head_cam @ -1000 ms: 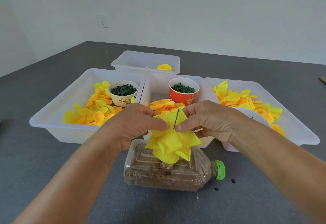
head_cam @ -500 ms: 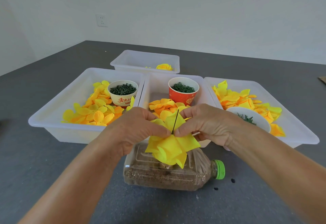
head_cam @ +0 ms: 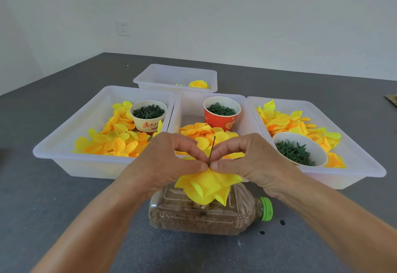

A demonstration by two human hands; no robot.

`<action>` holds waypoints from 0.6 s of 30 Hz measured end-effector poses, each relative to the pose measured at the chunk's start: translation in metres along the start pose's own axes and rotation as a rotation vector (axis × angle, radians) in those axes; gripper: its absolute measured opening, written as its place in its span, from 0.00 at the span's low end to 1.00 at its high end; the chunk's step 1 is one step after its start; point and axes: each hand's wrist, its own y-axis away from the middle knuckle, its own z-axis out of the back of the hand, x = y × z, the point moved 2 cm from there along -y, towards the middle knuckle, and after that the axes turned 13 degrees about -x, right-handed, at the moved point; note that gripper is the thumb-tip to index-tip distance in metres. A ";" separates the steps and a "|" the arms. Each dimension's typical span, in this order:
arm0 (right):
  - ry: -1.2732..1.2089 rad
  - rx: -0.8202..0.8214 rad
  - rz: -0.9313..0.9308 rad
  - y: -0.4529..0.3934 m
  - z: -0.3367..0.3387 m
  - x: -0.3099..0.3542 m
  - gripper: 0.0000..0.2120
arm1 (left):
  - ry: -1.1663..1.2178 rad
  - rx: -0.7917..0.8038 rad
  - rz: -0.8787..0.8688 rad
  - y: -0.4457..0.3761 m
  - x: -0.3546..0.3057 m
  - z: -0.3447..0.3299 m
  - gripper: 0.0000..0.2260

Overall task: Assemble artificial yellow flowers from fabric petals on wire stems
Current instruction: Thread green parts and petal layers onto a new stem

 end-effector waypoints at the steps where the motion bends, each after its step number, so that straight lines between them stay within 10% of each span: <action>1: -0.014 0.008 -0.010 0.000 0.000 -0.001 0.06 | 0.000 0.000 0.001 0.000 0.000 0.001 0.07; 18: -0.018 0.020 0.001 -0.006 -0.003 -0.009 0.07 | -0.081 0.063 -0.027 -0.007 0.003 0.001 0.07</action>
